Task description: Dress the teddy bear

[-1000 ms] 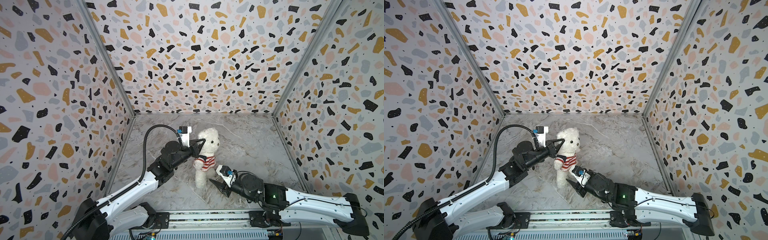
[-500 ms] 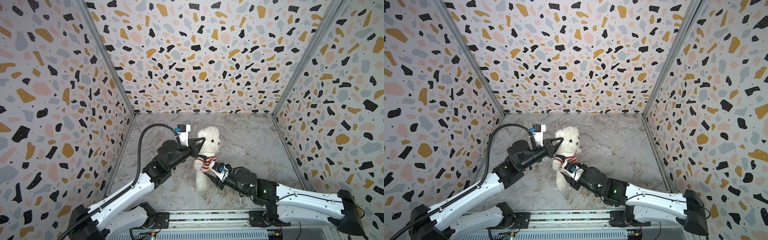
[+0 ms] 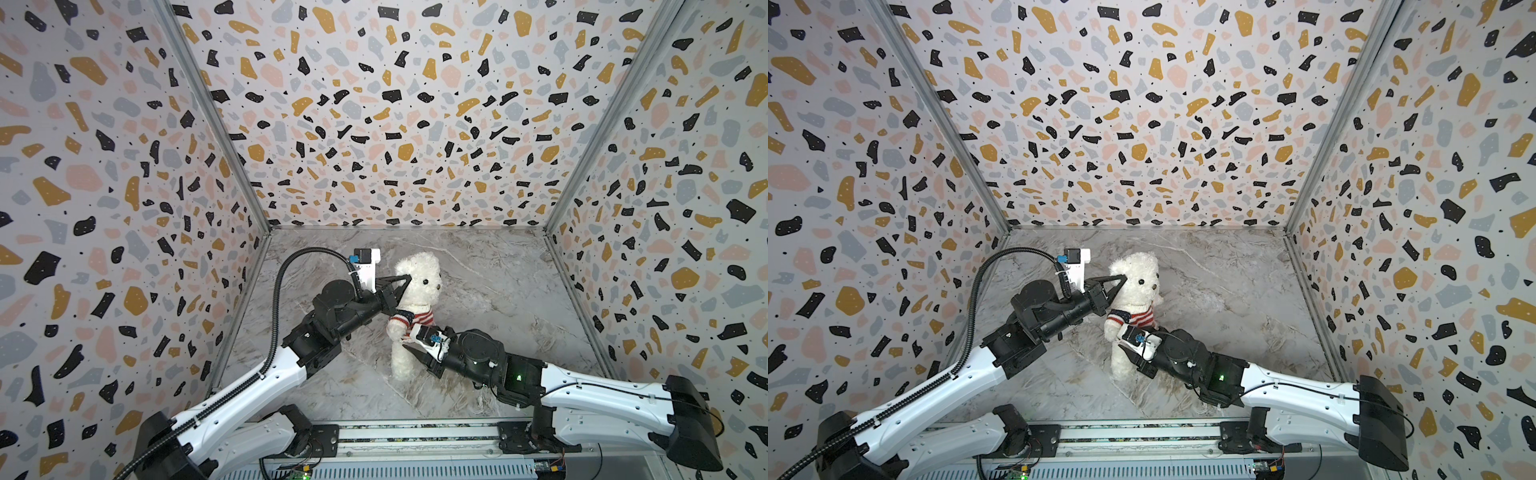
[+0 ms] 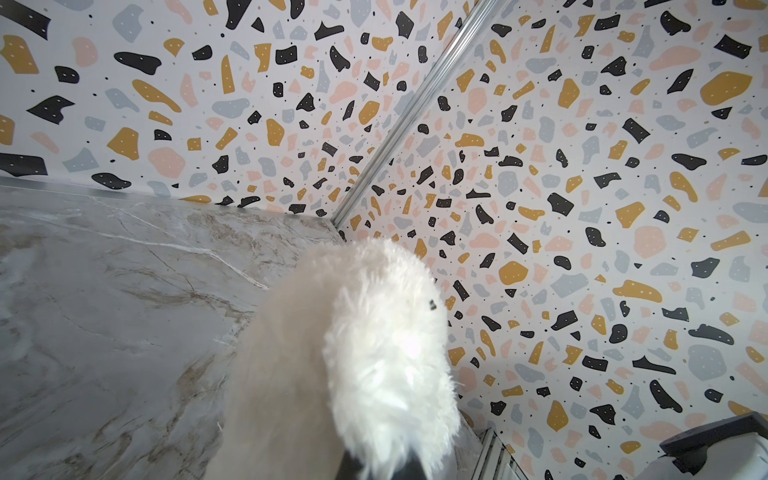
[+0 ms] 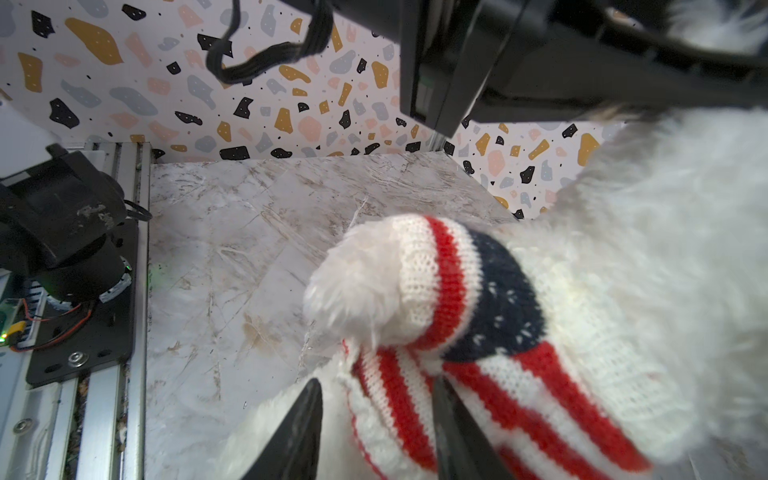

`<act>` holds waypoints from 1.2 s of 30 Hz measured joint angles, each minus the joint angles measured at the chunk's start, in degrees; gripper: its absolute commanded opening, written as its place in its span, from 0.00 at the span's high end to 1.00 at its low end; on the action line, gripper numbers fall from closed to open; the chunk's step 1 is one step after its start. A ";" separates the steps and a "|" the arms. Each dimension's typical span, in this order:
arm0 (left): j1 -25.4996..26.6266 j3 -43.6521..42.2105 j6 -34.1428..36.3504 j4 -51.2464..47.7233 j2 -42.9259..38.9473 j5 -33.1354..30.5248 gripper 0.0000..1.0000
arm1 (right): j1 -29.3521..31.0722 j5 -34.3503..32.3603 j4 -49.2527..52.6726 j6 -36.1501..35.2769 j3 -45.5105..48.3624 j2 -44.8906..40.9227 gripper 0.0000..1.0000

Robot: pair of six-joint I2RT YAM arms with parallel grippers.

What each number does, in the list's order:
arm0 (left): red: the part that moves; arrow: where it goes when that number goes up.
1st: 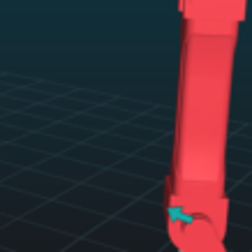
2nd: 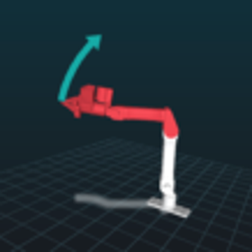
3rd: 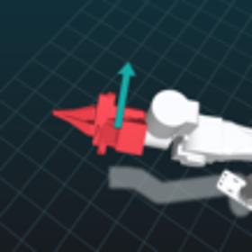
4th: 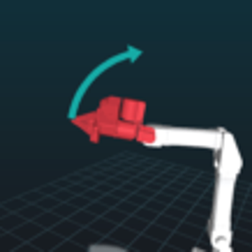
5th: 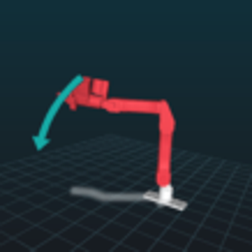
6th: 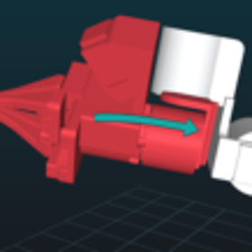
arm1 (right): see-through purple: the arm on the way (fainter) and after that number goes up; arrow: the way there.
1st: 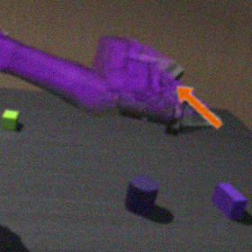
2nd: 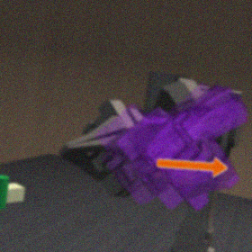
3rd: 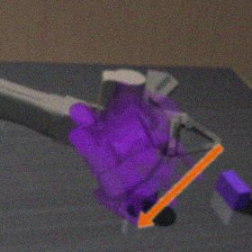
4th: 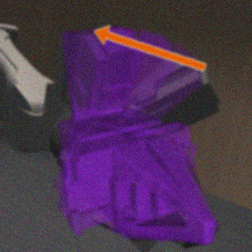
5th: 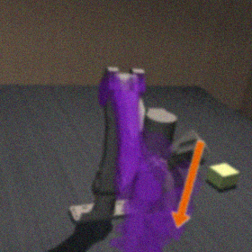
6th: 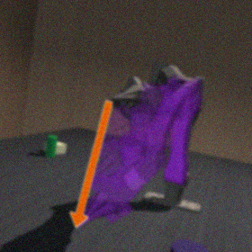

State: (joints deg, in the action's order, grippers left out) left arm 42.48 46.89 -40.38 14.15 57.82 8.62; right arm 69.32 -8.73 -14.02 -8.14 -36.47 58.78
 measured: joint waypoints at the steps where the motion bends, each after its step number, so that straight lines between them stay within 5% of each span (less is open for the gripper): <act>1: 0.00 0.00 -0.17 0.02 -0.07 0.04 1.00 | 0.00 0.04 -0.20 -0.24 0.24 0.02 0.59; 27: 0.09 1.29 -2.32 -0.04 -0.68 0.44 1.00 | -1.25 -0.15 -1.44 -3.67 1.01 3.30 0.99; 36: 0.09 1.29 -2.51 -0.44 -1.97 -0.92 1.00 | -0.68 0.44 -3.39 -3.76 5.70 0.07 1.00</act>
State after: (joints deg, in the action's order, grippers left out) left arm 42.57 48.18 -42.89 13.72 55.86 7.70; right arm 68.64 -8.29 -17.41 -11.90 -30.76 58.85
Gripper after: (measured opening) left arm 0.059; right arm 0.042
